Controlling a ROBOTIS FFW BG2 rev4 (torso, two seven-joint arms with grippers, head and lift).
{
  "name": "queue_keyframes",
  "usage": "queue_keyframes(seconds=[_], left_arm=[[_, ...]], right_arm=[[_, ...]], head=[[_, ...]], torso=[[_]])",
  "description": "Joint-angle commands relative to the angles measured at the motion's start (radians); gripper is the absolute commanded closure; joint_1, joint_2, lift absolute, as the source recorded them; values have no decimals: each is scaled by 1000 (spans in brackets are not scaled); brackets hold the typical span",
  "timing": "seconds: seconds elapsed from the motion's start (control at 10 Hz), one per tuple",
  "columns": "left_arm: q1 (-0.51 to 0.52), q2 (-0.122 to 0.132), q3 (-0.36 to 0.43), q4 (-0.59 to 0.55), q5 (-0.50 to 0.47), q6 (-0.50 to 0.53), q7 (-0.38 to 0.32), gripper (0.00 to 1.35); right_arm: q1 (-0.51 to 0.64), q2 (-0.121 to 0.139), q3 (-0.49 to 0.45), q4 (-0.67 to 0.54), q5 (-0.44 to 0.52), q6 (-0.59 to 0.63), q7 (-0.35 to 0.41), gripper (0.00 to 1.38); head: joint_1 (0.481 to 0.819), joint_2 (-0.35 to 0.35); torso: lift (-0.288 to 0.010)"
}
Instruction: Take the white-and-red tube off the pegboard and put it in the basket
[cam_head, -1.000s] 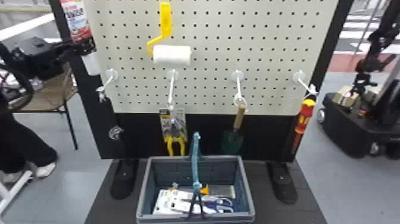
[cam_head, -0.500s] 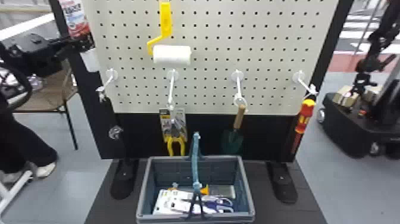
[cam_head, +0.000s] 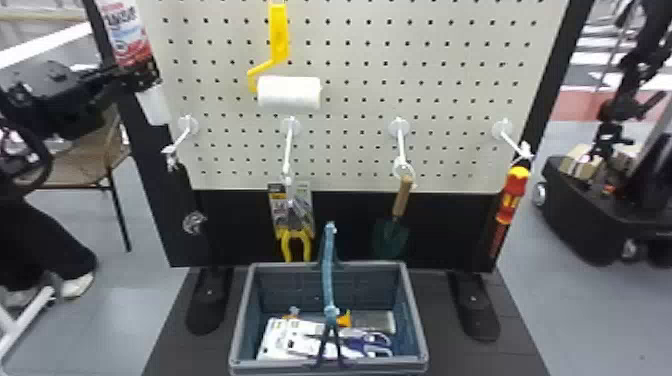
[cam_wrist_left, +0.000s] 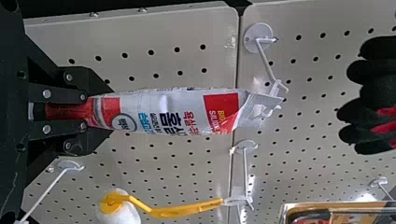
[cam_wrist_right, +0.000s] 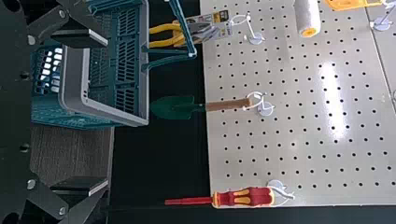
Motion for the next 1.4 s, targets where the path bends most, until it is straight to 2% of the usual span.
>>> queue_keyframes(seconds=[0.0, 0.3, 0.4, 0.5, 0.6, 0.8, 1.1, 1.2, 1.3], left_arm=[[4, 1, 6, -31, 0, -5, 2, 1219], [47, -8, 26, -147, 14, -8, 25, 1219], [81, -22, 47, -186, 2, -20, 32, 1219], [128, -47, 72, -216, 8, -34, 48, 1219], [180, -81, 101, -228, 20, -46, 60, 1220], [334, -171, 145, -228, 158, -63, 144, 1219], [478, -308, 214, -225, 161, -104, 138, 1219], [526, -346, 222, -220, 160, -117, 137, 1219], [566, -374, 220, -206, 157, -123, 137, 1219]], right_arm=[[0, 0, 0, 0, -1, 3, 0, 240], [0, -1, 0, 5, 2, 14, 0, 240], [0, 0, 0, 5, 2, 14, 0, 240], [0, -1, 0, 5, 2, 14, 0, 240], [2, -1, 0, 3, 2, 14, 0, 240], [2, 0, 0, 3, 11, 14, -1, 240], [9, 9, 0, 0, 36, 12, -1, 240], [6, 14, 0, 3, 41, 8, -1, 240], [6, 15, 0, 5, 42, 5, -1, 240]], head=[[549, 0], [549, 0], [549, 0], [549, 0], [549, 0], [549, 0], [549, 0], [549, 0], [549, 0]], torso=[[-100], [-100], [-100], [-100], [-100], [-100], [-100], [-100], [-100]])
